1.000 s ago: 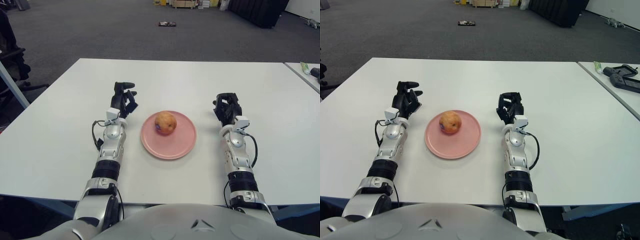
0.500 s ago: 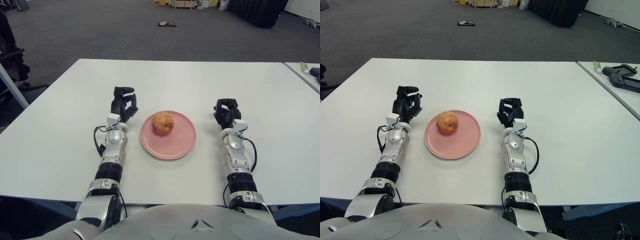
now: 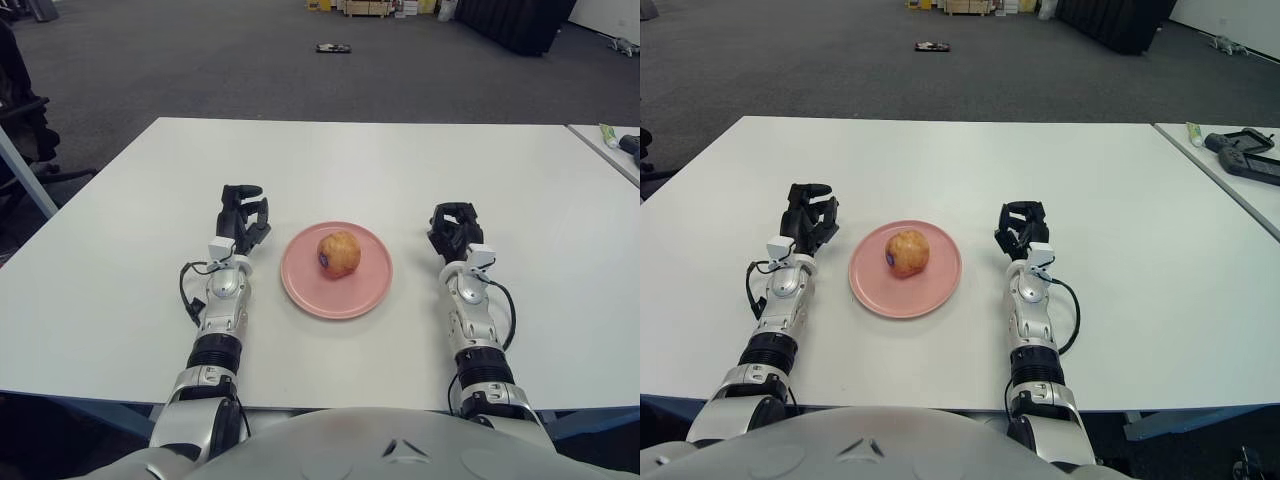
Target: Put the apple into the plate.
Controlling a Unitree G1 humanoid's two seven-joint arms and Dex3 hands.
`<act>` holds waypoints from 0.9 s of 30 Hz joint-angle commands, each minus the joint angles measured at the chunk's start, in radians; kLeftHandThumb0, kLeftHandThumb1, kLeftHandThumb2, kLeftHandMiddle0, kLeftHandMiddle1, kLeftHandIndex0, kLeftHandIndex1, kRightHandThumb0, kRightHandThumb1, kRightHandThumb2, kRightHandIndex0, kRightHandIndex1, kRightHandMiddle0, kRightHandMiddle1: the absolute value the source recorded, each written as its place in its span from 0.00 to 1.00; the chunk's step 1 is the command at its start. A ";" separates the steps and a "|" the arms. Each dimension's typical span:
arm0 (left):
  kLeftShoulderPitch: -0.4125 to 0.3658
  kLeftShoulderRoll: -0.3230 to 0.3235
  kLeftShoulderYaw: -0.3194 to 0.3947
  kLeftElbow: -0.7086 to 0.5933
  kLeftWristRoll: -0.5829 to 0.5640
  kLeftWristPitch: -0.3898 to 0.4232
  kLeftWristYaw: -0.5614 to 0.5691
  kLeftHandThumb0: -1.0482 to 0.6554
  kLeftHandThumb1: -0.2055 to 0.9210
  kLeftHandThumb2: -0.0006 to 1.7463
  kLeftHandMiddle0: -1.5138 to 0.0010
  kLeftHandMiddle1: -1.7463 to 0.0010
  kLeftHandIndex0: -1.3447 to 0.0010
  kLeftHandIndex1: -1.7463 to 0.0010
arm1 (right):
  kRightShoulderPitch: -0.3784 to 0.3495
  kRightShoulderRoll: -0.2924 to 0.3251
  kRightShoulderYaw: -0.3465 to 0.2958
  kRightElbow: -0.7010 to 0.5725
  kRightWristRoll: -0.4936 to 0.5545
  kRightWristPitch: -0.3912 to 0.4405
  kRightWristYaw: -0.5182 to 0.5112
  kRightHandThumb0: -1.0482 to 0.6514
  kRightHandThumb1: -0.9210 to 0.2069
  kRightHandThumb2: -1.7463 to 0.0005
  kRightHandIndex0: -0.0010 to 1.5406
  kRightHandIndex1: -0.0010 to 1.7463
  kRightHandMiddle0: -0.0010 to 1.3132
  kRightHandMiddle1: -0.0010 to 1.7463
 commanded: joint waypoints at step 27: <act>0.089 0.027 -0.033 -0.091 0.018 0.085 -0.022 0.41 1.00 0.30 0.73 0.12 0.85 0.00 | 0.035 -0.002 -0.006 0.006 0.014 -0.040 0.027 0.41 0.02 0.68 0.27 0.83 0.16 1.00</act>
